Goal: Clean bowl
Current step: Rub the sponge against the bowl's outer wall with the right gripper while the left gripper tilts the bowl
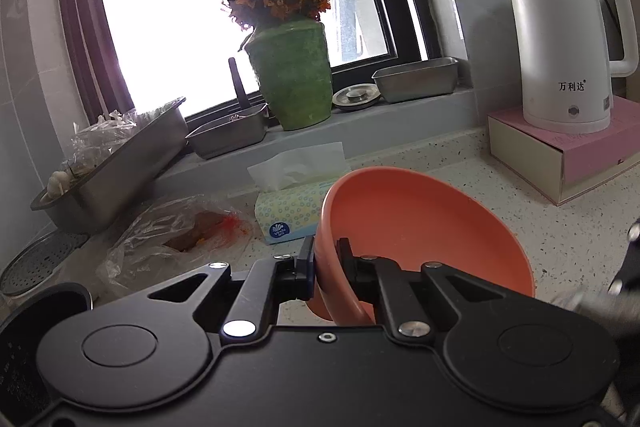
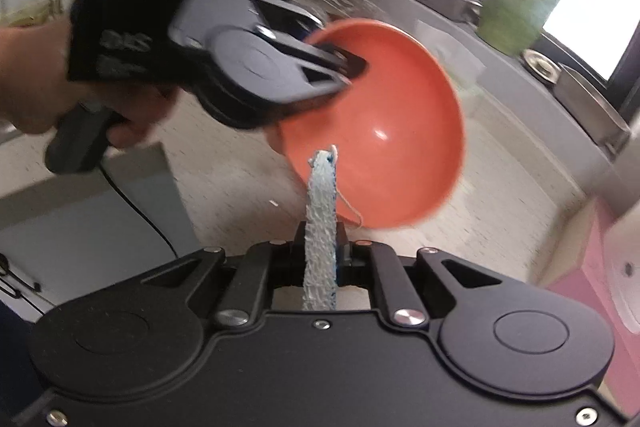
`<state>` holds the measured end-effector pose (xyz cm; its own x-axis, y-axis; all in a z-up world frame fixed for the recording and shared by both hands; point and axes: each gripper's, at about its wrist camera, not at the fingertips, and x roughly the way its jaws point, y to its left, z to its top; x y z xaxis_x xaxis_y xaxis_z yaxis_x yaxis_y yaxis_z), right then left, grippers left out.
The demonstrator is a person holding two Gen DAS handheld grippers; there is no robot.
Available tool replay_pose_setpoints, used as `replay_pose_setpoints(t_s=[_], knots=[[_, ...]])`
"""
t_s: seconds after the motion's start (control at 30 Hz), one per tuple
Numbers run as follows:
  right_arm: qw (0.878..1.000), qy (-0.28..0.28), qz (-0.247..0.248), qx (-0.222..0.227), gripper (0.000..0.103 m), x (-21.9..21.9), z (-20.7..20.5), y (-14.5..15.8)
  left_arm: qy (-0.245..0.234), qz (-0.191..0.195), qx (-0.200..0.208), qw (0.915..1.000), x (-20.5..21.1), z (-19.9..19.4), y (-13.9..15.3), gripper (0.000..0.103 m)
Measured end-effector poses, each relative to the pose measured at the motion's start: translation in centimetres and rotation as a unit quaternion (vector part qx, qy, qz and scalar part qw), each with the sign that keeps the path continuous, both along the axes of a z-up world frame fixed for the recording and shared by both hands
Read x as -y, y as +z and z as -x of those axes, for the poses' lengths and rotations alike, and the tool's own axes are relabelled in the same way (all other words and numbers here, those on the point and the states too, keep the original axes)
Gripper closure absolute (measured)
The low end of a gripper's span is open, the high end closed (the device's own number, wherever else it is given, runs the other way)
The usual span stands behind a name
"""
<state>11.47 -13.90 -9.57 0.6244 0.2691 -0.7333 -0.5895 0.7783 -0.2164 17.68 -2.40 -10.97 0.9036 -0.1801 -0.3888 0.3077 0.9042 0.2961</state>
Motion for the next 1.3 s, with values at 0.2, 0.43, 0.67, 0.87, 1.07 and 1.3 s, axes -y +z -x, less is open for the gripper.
replay_pose_setpoints(t_s=[0.2,0.43,0.67,0.87,1.07,1.3], knots=[[0.998,-0.045,0.012,0.041,0.092,2.9,-1.4,1.7,-0.014,-0.015,0.011,0.9997,0.6,0.4,0.0,0.093],[0.997,-0.034,-0.057,0.042,0.092,2.8,-2.9,4.2,-0.019,-0.02,0.017,0.9995,1.0,0.6,-0.1,0.093],[0.995,-0.032,-0.091,0.001,0.089,0.7,-3.7,3.0,-0.023,-0.028,0.029,0.9989,1.3,0.9,-0.1,0.093],[0.995,-0.062,-0.077,0.005,0.092,1.2,-5.5,2.4,-0.034,-0.036,0.037,0.9981,1.7,1.2,-0.1,0.093],[0.995,-0.062,-0.058,0.045,0.091,1.4,-7.0,2.9,-0.041,-0.049,0.043,0.997,1.8,1.5,-0.3,0.093],[0.997,0.013,-0.03,0.073,0.092,-1.2,-7.2,3.2,-0.051,-0.061,0.05,0.9956,2.1,1.9,-0.4,0.093]])
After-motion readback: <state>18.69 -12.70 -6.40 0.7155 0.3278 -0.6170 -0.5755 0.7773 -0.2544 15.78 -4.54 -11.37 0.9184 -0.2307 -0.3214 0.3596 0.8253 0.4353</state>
